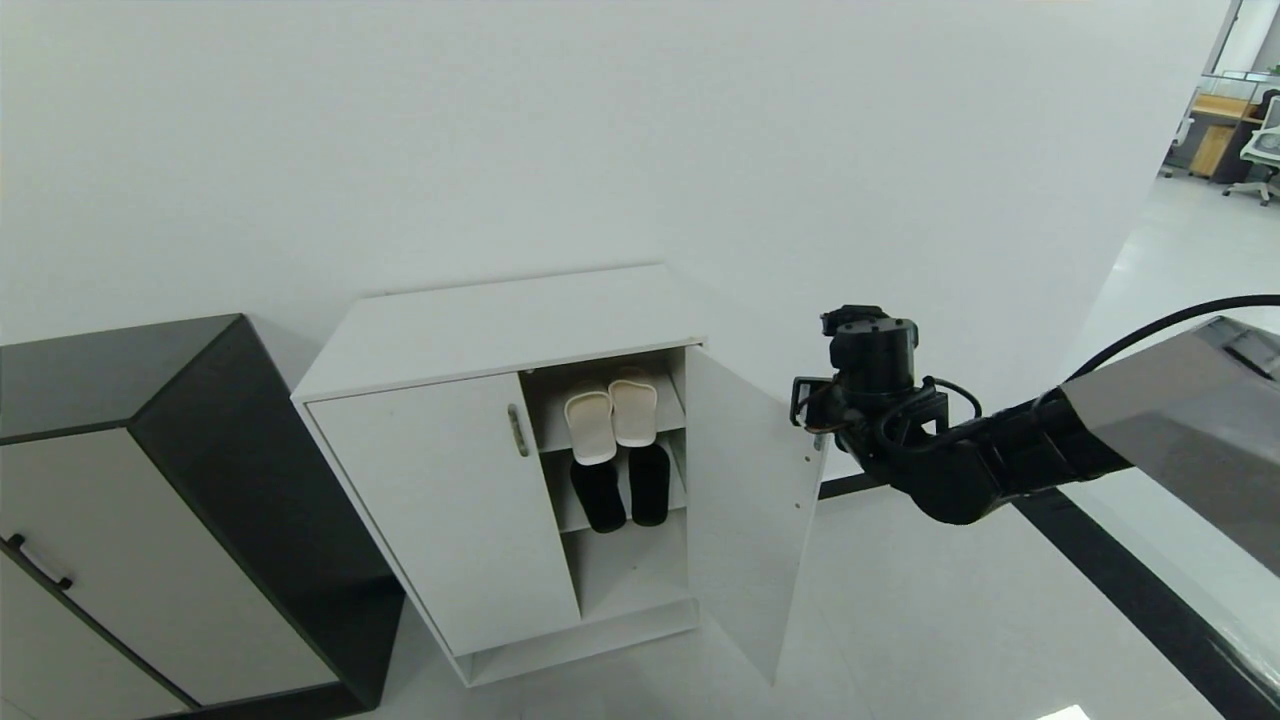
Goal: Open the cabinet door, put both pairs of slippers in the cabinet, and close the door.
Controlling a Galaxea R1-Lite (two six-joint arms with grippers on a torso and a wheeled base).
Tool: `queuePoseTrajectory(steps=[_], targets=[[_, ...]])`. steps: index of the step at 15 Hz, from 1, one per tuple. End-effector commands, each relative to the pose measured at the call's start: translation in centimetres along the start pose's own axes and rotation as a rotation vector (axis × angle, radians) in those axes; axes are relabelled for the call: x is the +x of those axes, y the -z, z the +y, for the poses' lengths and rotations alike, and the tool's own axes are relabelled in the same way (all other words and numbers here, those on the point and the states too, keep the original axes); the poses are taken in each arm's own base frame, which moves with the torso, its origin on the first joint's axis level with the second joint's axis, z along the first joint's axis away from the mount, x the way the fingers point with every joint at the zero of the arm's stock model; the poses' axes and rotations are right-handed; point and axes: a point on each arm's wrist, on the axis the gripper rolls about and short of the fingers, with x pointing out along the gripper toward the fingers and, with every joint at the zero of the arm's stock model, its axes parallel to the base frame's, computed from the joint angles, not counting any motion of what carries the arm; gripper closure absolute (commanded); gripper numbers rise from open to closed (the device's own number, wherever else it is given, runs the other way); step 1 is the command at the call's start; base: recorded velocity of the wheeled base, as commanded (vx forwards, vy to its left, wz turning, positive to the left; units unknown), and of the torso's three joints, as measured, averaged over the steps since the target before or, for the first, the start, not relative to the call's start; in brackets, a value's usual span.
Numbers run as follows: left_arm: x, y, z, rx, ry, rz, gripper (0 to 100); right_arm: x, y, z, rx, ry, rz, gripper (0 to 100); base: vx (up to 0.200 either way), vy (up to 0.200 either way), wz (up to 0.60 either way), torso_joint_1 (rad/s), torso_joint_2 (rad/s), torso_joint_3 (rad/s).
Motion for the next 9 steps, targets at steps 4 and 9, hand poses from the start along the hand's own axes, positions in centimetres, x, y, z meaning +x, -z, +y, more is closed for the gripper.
queuePoseTrajectory(steps=[4, 9], targets=[[0.0, 0.0, 0.0, 0.002, -0.001, -0.001, 100, 2.8, 2.1, -0.8, -0.01, 0.042, 0.029, 100, 0.0, 0.0, 0.0, 0.0, 0.0, 0.0], [0.0, 0.0, 0.0, 0.0, -0.001, -0.001, 100, 3.0, 2.5, -0.9, -0.014, 0.03, 0.042, 100, 0.0, 0.0, 0.0, 0.0, 0.0, 0.0]])
